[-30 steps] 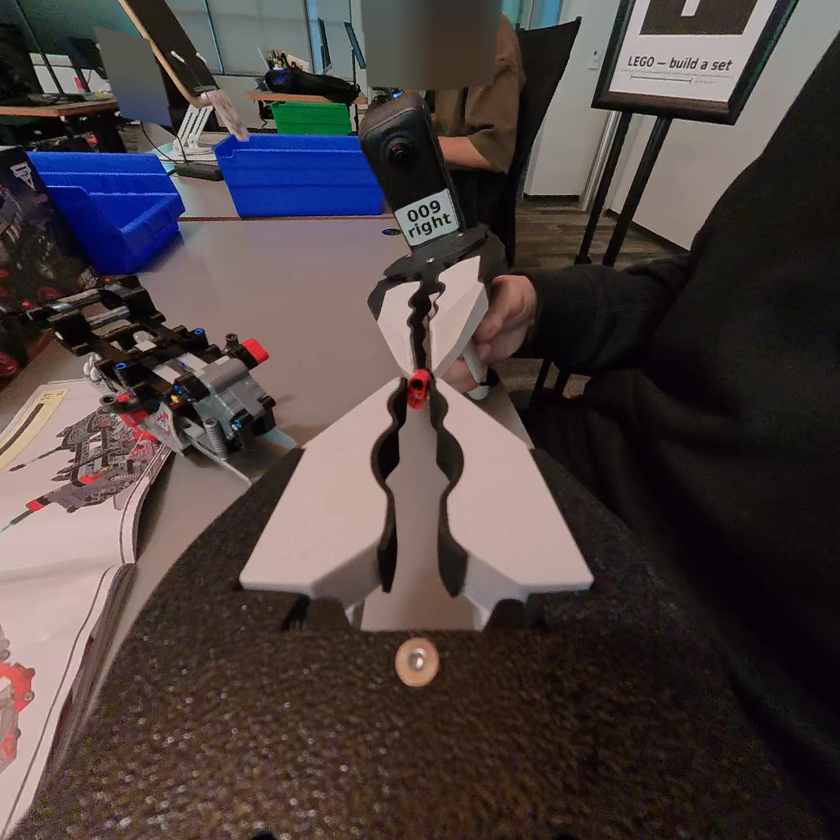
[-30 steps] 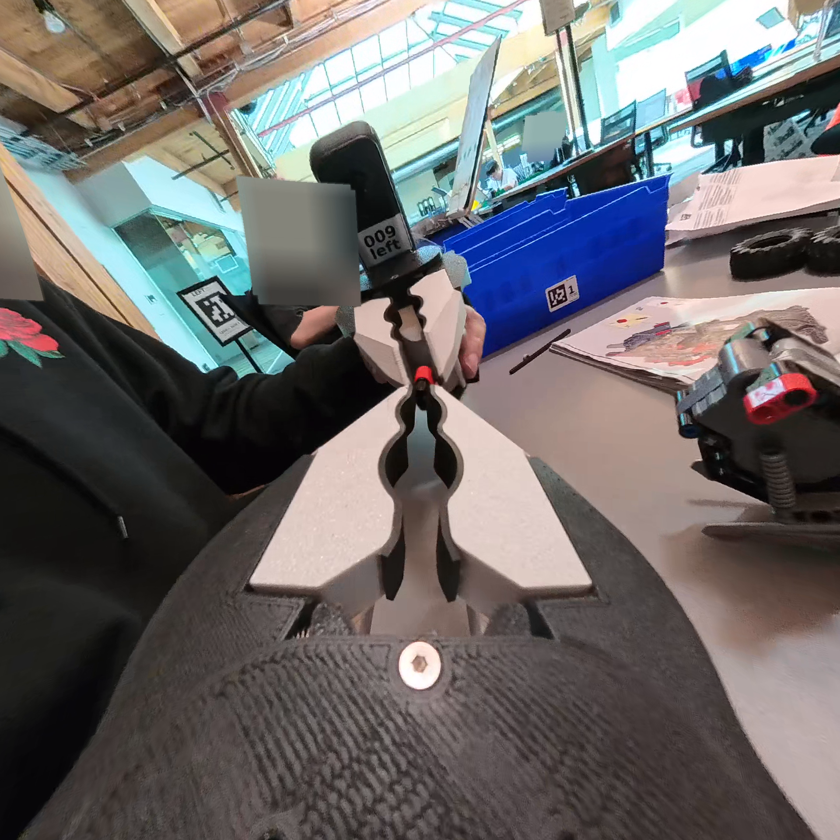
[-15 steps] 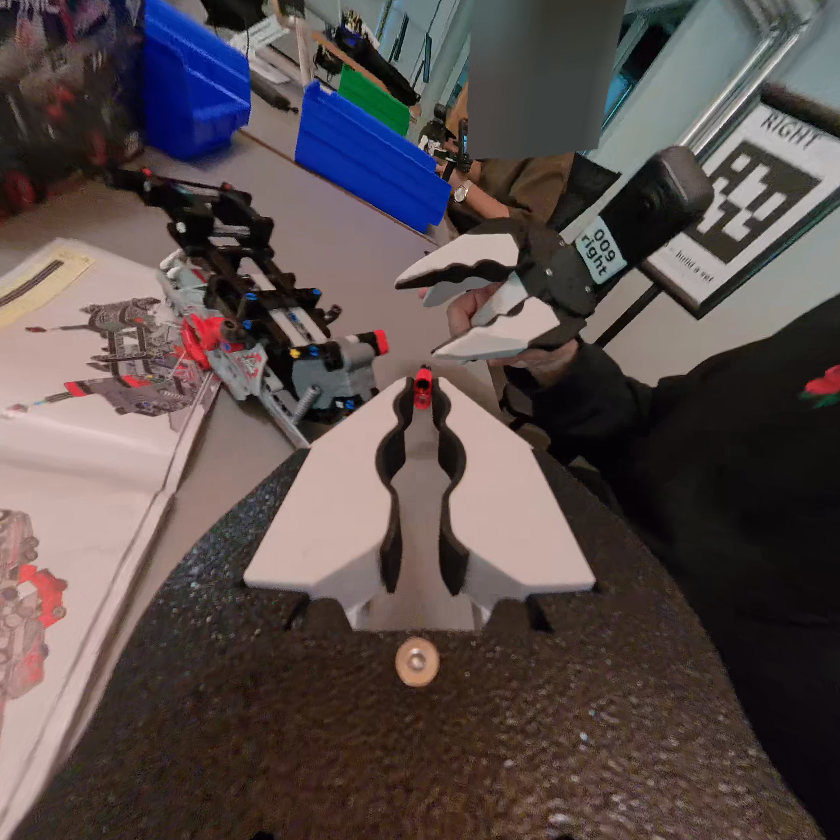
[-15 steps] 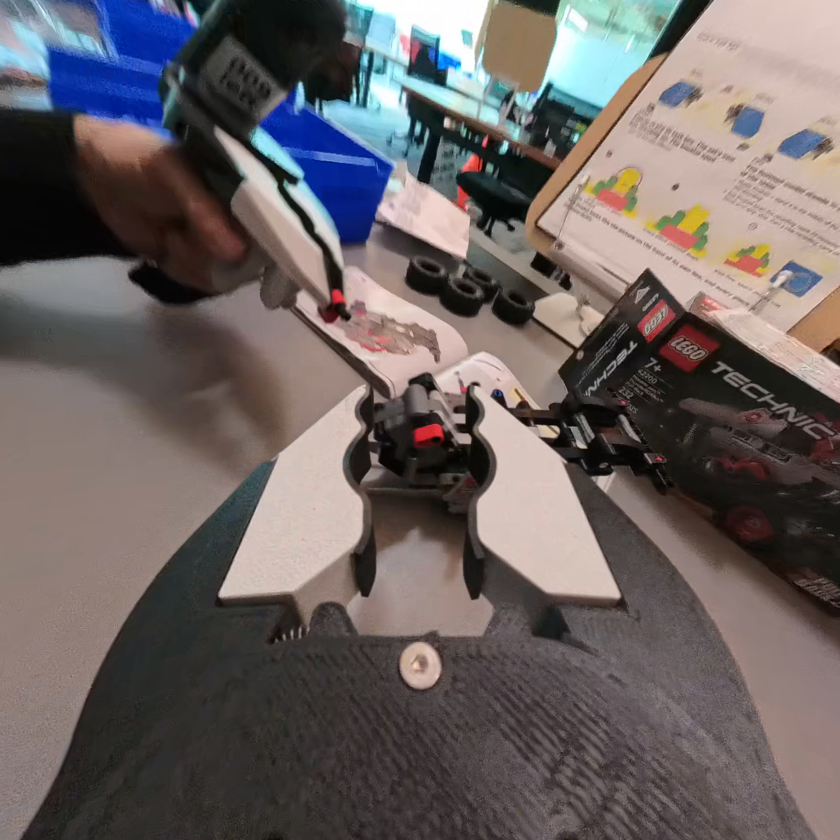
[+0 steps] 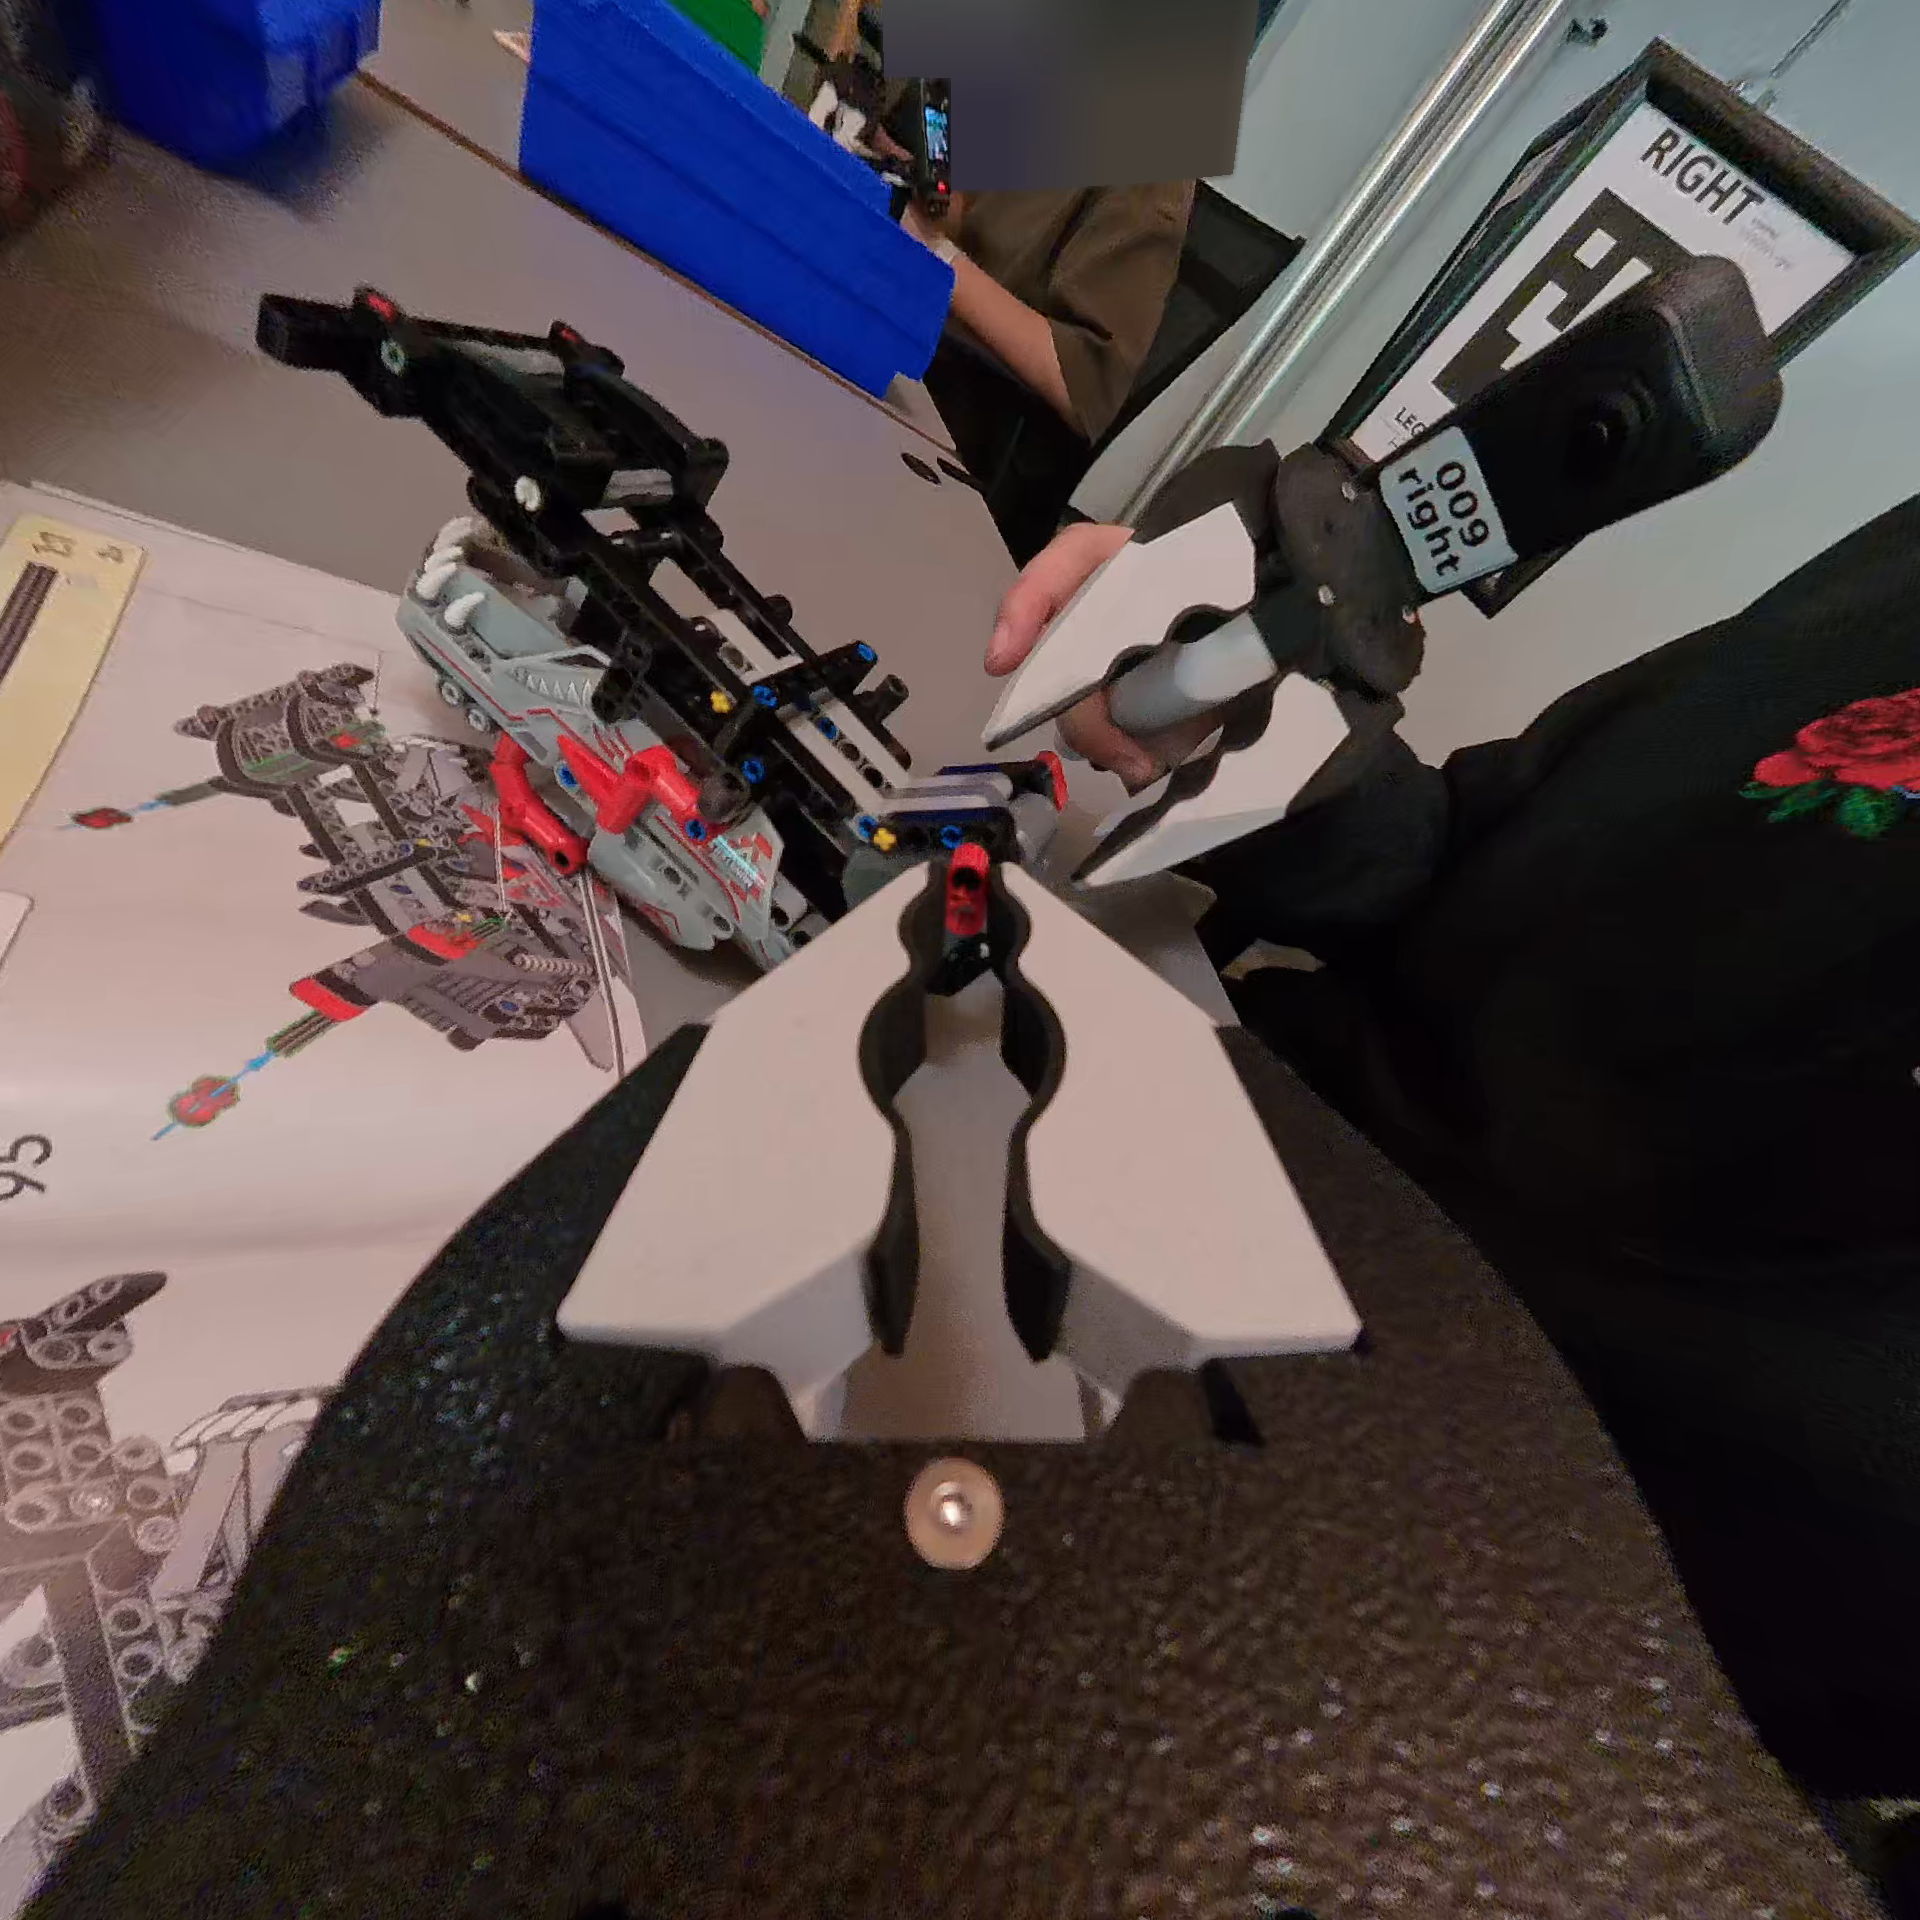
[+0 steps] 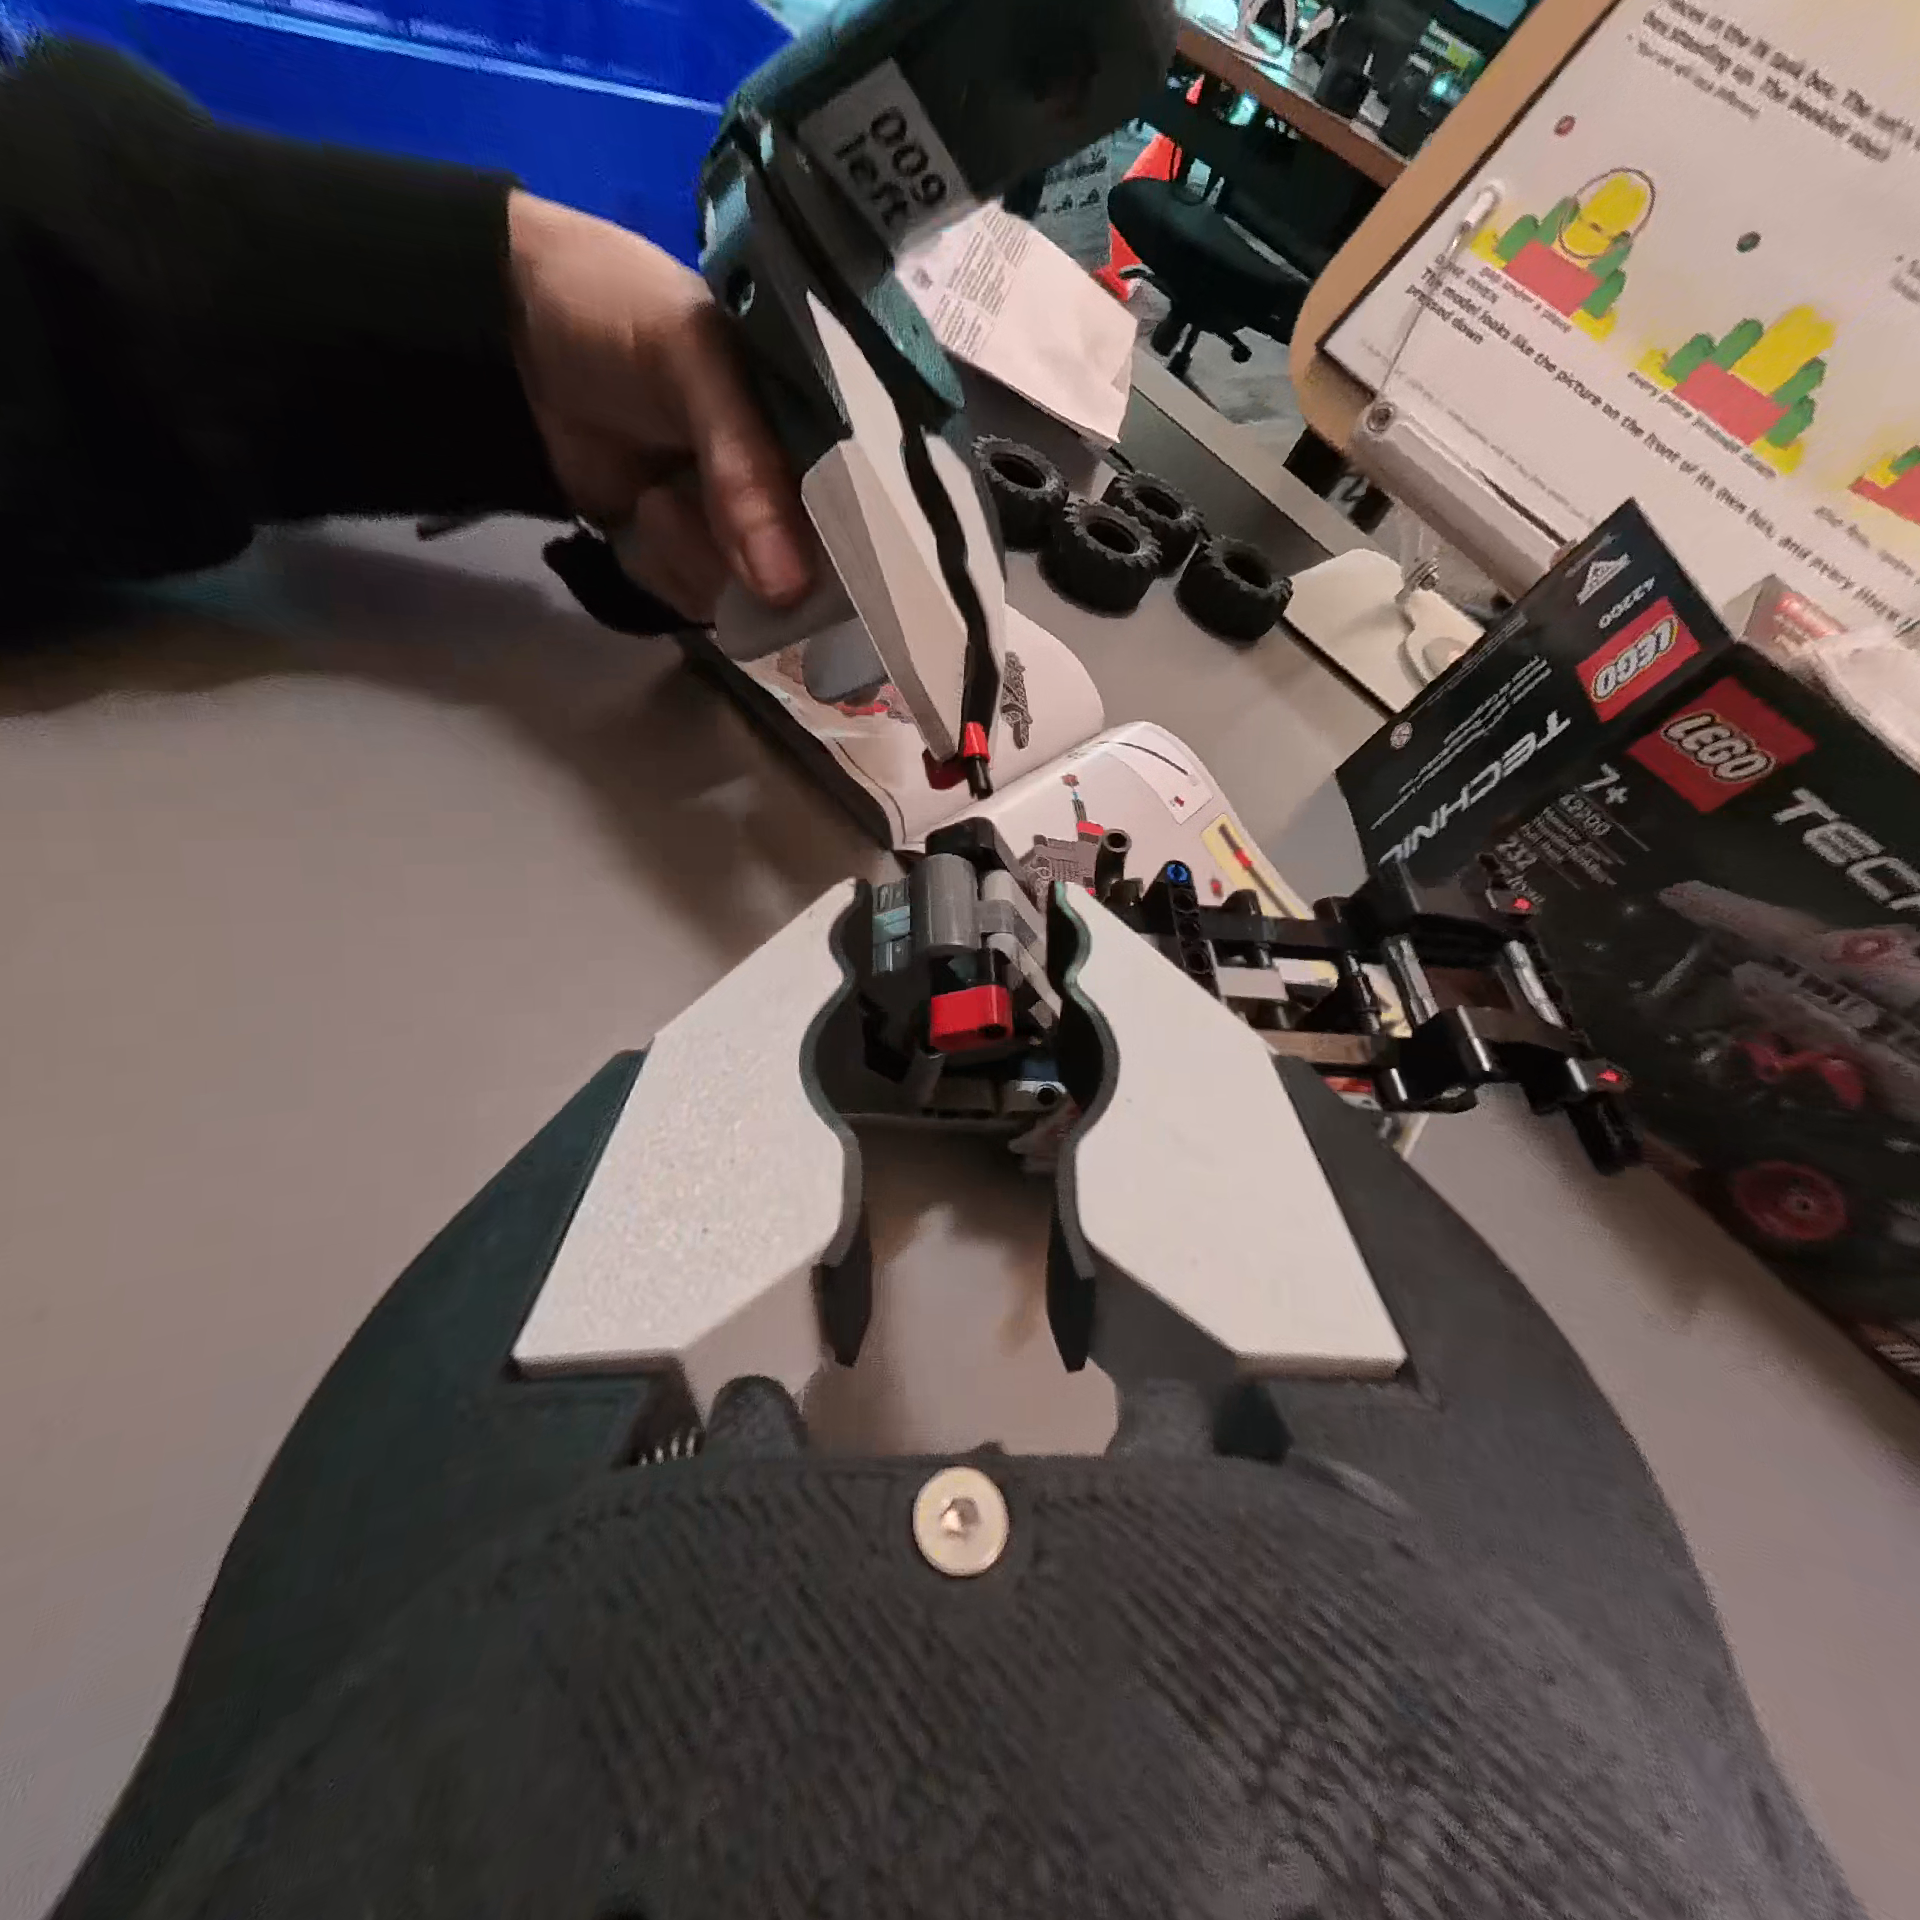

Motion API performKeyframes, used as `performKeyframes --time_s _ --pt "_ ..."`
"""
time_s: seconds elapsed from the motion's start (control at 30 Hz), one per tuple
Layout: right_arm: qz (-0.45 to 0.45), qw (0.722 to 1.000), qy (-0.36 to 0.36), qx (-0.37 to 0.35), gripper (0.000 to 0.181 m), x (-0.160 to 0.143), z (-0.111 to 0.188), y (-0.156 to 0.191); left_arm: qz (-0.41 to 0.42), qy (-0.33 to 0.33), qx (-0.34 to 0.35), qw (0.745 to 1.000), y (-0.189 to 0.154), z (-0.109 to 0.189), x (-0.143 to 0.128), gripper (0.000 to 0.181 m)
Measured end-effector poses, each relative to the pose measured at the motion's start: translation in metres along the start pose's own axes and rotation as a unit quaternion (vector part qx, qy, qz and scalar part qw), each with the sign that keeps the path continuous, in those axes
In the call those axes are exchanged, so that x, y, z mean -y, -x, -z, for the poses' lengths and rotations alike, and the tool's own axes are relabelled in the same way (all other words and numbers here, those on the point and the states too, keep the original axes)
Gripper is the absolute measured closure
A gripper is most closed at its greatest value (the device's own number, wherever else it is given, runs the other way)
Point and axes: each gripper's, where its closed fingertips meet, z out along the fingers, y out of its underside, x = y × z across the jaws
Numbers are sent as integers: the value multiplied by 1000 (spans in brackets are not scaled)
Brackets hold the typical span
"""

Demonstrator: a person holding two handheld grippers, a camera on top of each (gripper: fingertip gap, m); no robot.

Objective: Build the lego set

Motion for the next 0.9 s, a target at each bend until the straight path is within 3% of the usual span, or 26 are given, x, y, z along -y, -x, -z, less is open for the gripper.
performKeyframes --time_s 0.13,0.3,0.43,0.5,0.63,0.9 --pt "-2 1000 19 5 150 -7 6 -1 17 17 -14 1000 3 0 -5 176" --pt "163 981 109 -8 137 -17 11 1 34 17 -24 999 1 -3 -5 176" --pt "150 981 123 29 135 0 8 12 50 20 -32 998 -2 -6 -6 176" --pt "169 972 157 48 138 -9 12 14 57 27 -31 998 -1 -7 -8 176" --pt "200 964 177 8 143 -14 12 -1 63 19 -33 997 -2 -7 -4 176" --pt "210 964 165 -11 161 -22 3 -5 64 11 -32 997 -4 -7 0 176"
